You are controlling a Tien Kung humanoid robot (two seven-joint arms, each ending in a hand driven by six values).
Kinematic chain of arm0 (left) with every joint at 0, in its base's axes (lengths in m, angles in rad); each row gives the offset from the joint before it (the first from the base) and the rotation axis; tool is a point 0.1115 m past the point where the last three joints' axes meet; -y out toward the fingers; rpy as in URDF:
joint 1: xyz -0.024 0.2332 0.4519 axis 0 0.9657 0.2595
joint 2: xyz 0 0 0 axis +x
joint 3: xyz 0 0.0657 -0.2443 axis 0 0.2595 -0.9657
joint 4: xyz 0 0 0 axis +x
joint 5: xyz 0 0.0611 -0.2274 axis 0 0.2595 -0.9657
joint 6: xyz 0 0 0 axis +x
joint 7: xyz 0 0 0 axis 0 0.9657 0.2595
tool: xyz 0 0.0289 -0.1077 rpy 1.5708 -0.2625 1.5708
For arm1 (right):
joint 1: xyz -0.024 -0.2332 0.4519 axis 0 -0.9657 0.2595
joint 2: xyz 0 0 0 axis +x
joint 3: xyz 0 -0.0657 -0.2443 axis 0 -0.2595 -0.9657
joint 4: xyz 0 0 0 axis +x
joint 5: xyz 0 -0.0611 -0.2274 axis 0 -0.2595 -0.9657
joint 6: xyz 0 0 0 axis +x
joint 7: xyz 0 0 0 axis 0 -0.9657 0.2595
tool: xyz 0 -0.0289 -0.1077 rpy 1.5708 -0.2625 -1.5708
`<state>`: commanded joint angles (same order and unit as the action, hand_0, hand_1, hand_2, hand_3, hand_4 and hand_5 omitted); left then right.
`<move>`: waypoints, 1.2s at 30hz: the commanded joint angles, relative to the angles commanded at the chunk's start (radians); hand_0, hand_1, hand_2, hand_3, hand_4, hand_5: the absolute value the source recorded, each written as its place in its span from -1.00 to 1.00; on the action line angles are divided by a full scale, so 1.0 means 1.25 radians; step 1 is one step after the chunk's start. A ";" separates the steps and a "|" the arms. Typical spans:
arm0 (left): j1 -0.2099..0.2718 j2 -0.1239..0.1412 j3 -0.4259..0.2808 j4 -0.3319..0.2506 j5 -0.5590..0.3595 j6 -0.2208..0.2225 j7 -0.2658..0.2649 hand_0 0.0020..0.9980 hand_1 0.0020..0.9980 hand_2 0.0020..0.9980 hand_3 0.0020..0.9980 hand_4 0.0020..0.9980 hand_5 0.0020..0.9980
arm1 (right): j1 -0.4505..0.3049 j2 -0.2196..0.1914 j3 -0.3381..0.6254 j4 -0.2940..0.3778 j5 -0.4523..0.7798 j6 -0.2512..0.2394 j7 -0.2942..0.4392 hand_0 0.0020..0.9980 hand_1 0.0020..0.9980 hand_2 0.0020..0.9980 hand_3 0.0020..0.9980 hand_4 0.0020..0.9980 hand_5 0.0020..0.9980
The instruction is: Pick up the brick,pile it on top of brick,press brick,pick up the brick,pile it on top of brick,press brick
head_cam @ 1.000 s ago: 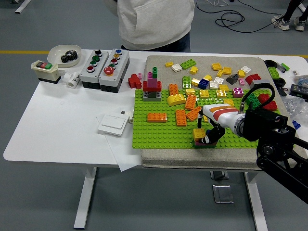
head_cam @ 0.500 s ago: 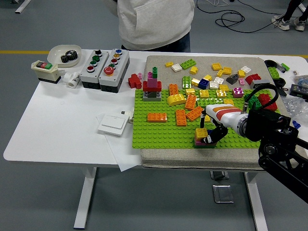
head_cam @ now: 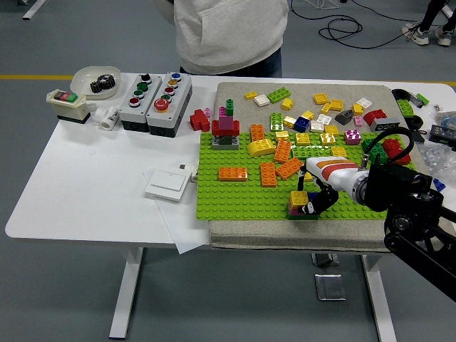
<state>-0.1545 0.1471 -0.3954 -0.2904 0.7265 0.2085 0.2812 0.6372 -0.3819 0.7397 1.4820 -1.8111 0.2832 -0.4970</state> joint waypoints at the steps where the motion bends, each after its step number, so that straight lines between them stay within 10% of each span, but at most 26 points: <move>1: 0.000 0.000 0.000 0.000 0.000 0.000 0.000 0.40 0.46 0.49 0.19 0.38 0.33 | 0.000 0.000 0.000 0.000 0.000 0.000 0.000 -1.00 -1.00 -0.96 -0.50 0.33 -0.74; 36: -0.001 0.000 0.000 -0.001 0.002 -0.001 0.001 0.39 0.46 0.50 0.19 0.38 0.32 | 0.002 -0.001 0.001 -0.004 0.008 0.027 0.014 -1.00 -1.00 -0.93 -0.33 0.50 -0.84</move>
<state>-0.1552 0.1470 -0.3951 -0.2916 0.7286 0.2075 0.2826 0.6402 -0.3834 0.7410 1.4772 -1.8006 0.3175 -0.4793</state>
